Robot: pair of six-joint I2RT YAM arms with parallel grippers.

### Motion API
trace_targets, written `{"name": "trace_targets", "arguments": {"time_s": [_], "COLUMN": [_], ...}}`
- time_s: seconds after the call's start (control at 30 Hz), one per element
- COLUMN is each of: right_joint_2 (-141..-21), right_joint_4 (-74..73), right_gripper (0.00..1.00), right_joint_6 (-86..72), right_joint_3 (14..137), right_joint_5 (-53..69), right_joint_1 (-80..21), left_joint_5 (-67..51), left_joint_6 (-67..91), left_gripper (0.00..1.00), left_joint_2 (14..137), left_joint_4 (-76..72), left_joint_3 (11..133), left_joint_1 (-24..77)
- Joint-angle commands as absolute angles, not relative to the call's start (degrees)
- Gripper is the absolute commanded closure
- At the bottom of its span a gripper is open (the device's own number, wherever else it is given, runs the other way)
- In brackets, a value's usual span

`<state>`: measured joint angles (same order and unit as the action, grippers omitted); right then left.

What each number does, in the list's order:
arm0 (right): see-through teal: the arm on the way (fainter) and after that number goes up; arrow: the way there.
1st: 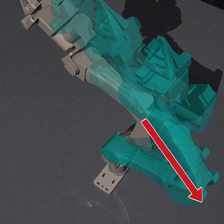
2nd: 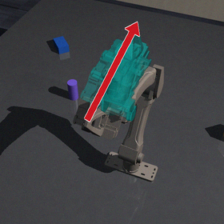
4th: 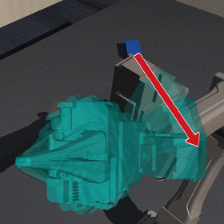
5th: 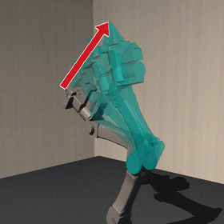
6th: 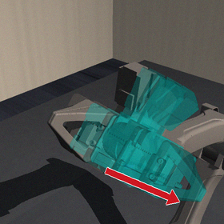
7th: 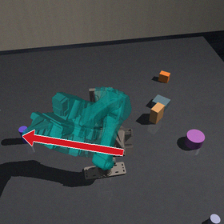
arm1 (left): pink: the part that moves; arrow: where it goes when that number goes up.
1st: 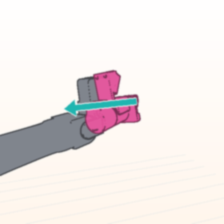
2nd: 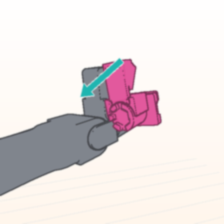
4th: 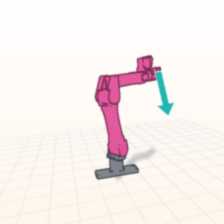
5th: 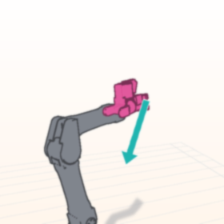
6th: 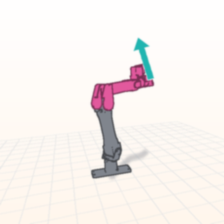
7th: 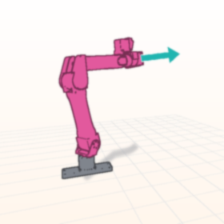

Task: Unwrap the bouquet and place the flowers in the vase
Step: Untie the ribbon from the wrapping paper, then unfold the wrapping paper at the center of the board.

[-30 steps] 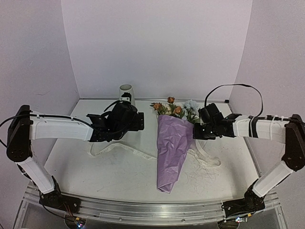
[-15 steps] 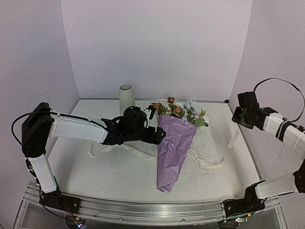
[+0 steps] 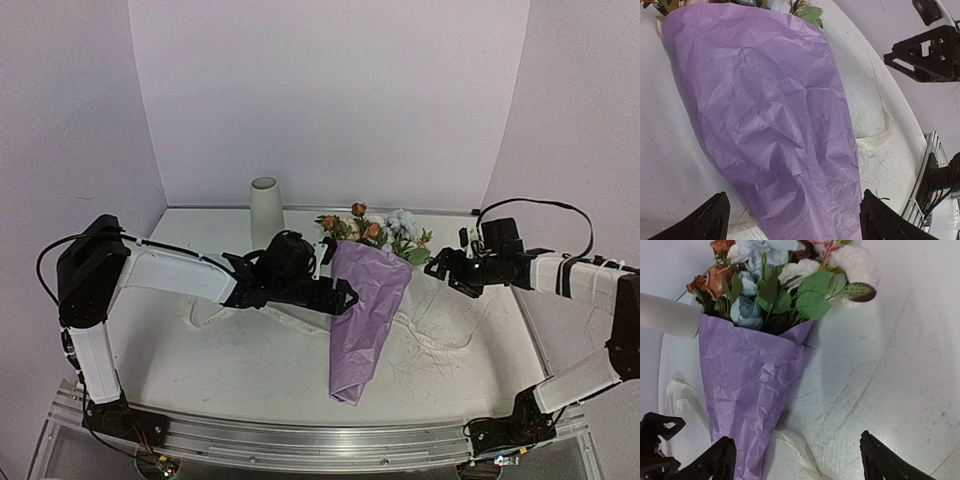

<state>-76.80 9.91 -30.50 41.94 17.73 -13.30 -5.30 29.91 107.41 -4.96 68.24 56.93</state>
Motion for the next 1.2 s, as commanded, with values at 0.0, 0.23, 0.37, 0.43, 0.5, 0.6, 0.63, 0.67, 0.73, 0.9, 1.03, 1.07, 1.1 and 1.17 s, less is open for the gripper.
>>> {"name": "trace_targets", "arguments": {"time_s": [0.0,0.23,0.37,0.43,0.5,0.6,0.63,0.67,0.73,0.9,1.03,1.07,1.1,1.17], "right_joint_2": [-80.41,-88.94,-91.98,-92.83,-93.67,-95.08,-95.44,-95.68,-95.36,-93.46,-91.5,-90.97,-90.32,-89.01], "right_joint_4": [20.39,24.9,28.27,28.85,28.91,28.94,29.16,29.56,30.58,30.94,30.97,30.92,30.8,30.55], "right_gripper": [0.13,0.14,0.14,0.14,0.14,0.17,0.18,0.19,0.2,0.21,0.25,0.25,0.26,0.27], "right_joint_6": [-34.96,-37.57,-40.68,-41.91,-43.12,-44.11,-44.5,-44.91,-45.59,-45.76,-46.07,-46.11,-46.12,-46.06], "right_joint_3": [40.04,41.58,41.76,41.81,41.76,42.19,42.44,42.6,42.63,42.71,42.26,42.04,41.74,41.16], "right_joint_5": [30.43,32.66,31.7,30.02,28.63,28.88,29.59,30.31,31.26,32.76,32.9,32.77,32.33,31.57], "right_joint_1": [-13.66,-17.32,-20.27,-21.3,-21.72,-21.75,-21.74,-21.74,-21.84,-21.95,-21.93,-21.93,-21.91,-21.98], "left_joint_5": [-5.62,-11.96,-13.79,-13.66,-13.35,-13.59,-13.66,-13.74,-14.11,-14.15,-14.66,-14.95,-15.1,-15.22], "left_joint_6": [30.59,29.59,30.08,30.15,30.47,30.8,30.83,30.84,30.95,31.61,32.68,33.09,33.45,33.9], "left_gripper": [0.15,0.33,0.37,0.38,0.38,0.39,0.38,0.38,0.38,0.38,0.38,0.38,0.38,0.38], "left_joint_2": [108.68,111.43,114.76,116.27,116.64,116.75,116.94,117.16,117.4,118.29,119.62,119.77,119.87,119.77], "left_joint_4": [-4.81,-4.22,-1.61,1.02,2.28,2.44,2.43,2.37,2.33,2.17,0.97,0.55,0.34,0.25], "left_joint_3": [71.52,74.96,76.98,78.48,78.5,77.32,76.83,76.39,75.81,76.95,78.74,78.98,79.25,79.43], "left_joint_1": [58.47,60.54,60.55,60.52,60.56,60.61,60.71,60.84,61.21,62.73,64.53,64.82,65.12,65.38]}}
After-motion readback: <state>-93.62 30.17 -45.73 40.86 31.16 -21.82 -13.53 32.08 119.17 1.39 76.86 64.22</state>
